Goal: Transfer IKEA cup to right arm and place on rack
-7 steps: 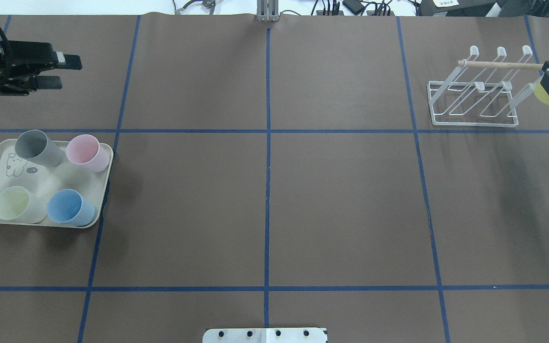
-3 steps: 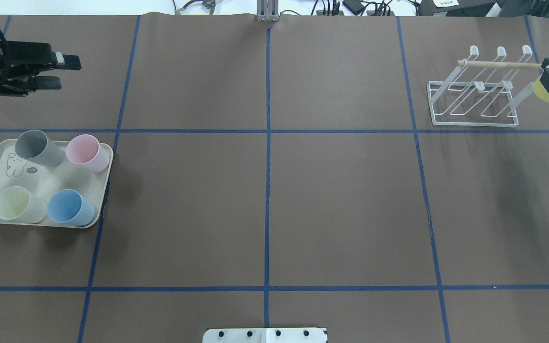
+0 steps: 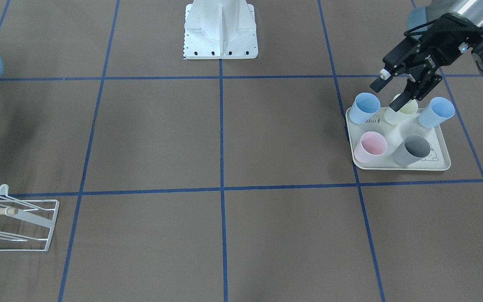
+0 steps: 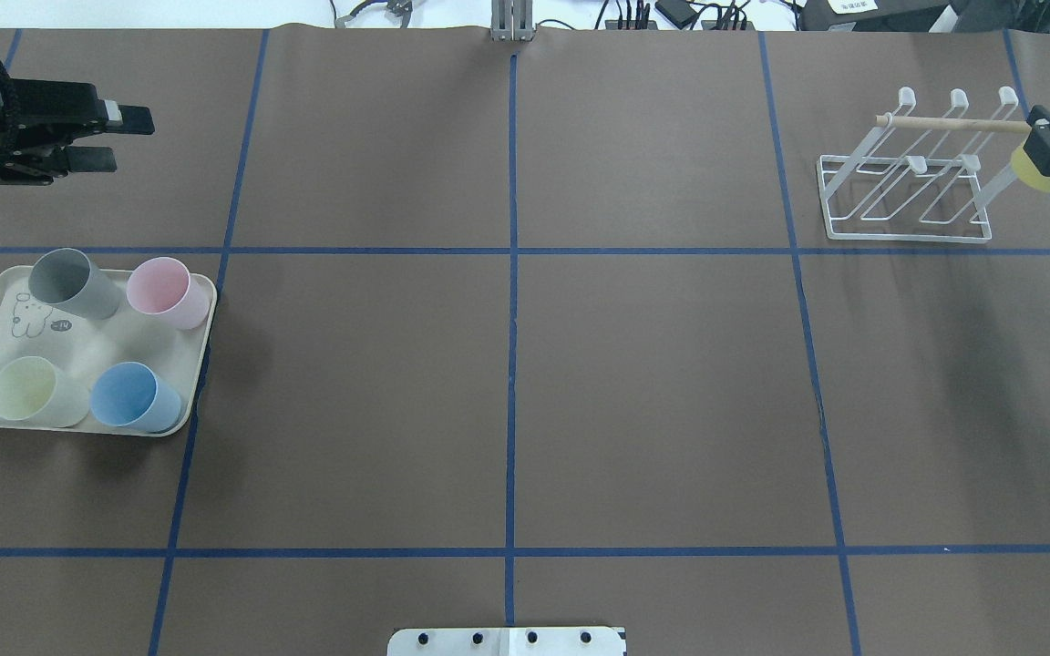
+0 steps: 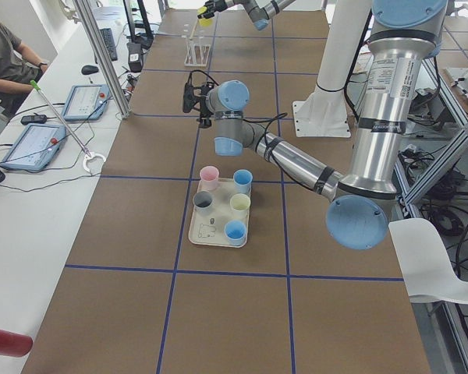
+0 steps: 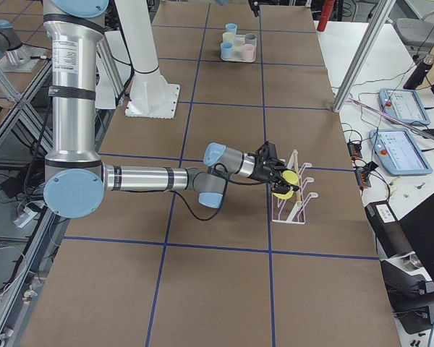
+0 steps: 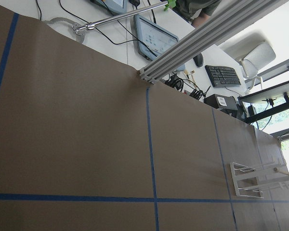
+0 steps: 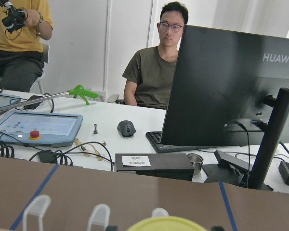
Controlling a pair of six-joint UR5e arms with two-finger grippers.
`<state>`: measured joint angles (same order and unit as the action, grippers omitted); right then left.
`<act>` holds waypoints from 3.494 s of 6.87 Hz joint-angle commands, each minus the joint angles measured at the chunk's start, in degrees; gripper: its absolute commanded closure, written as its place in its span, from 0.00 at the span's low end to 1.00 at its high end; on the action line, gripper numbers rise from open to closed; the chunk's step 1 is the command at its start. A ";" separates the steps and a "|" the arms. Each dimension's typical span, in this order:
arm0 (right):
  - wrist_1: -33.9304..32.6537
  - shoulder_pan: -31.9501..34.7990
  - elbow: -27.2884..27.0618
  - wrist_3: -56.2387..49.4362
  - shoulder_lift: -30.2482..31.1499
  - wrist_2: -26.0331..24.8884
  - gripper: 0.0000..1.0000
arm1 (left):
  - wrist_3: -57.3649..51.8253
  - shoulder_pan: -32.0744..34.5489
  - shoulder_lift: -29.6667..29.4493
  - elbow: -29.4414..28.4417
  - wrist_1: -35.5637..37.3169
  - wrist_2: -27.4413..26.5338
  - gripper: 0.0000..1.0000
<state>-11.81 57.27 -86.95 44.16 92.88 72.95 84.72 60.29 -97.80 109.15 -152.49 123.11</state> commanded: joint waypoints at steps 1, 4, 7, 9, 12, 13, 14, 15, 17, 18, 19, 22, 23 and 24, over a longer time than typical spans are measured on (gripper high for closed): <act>0.03 -0.06 1.33 -0.30 -1.20 -0.01 1.00 | 0.09 0.00 0.06 0.09 0.00 -0.06 0.00; 0.38 -0.06 3.97 0.04 -2.44 -0.01 1.00 | 0.18 0.00 0.06 0.01 0.00 -0.06 0.00; 0.47 0.03 4.15 0.13 -1.92 0.17 0.00 | 0.18 0.00 0.06 0.10 0.00 -0.06 0.00; 0.56 0.03 3.81 0.05 -1.74 0.17 0.00 | 0.18 0.00 0.06 0.10 0.00 -0.06 0.00; -0.14 0.64 -2.22 0.13 0.09 4.79 0.00 | -1.30 1.74 0.41 0.53 0.70 2.46 0.00; -1.36 2.12 -4.44 0.31 0.63 8.83 0.00 | -6.45 5.33 1.46 -0.07 1.05 5.79 0.00; -5.46 3.18 -8.55 1.87 1.33 13.13 0.00 | -14.25 7.88 3.38 0.53 5.23 7.05 0.00; -10.99 3.37 -13.81 5.28 1.51 16.75 0.00 | -22.50 8.78 3.92 1.58 12.06 7.06 0.00; -21.37 3.19 -21.83 9.86 0.29 22.73 0.00 | -39.37 9.49 4.28 3.34 28.48 6.27 0.00; -25.07 3.11 -22.99 13.46 -2.94 27.28 0.00 | -47.12 9.58 5.24 3.17 34.48 6.18 0.00; -27.37 3.11 -22.92 17.06 -6.28 30.98 0.00 | -52.94 9.23 6.73 1.95 37.93 6.18 0.00; -35.10 0.57 -22.13 23.23 -15.77 33.29 0.00 | -59.23 8.35 6.22 -4.71 40.70 5.66 0.00; -36.43 -0.14 -22.12 25.16 -17.98 33.83 0.00 | -58.97 6.00 4.56 -8.13 40.78 2.35 0.00; -36.62 -1.80 -22.04 27.70 -19.91 33.83 0.00 | -58.62 4.15 2.63 -11.04 40.52 1.36 0.00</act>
<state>-47.47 57.12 -109.08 69.03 75.62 106.43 25.93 66.60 -93.17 101.70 -111.82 126.27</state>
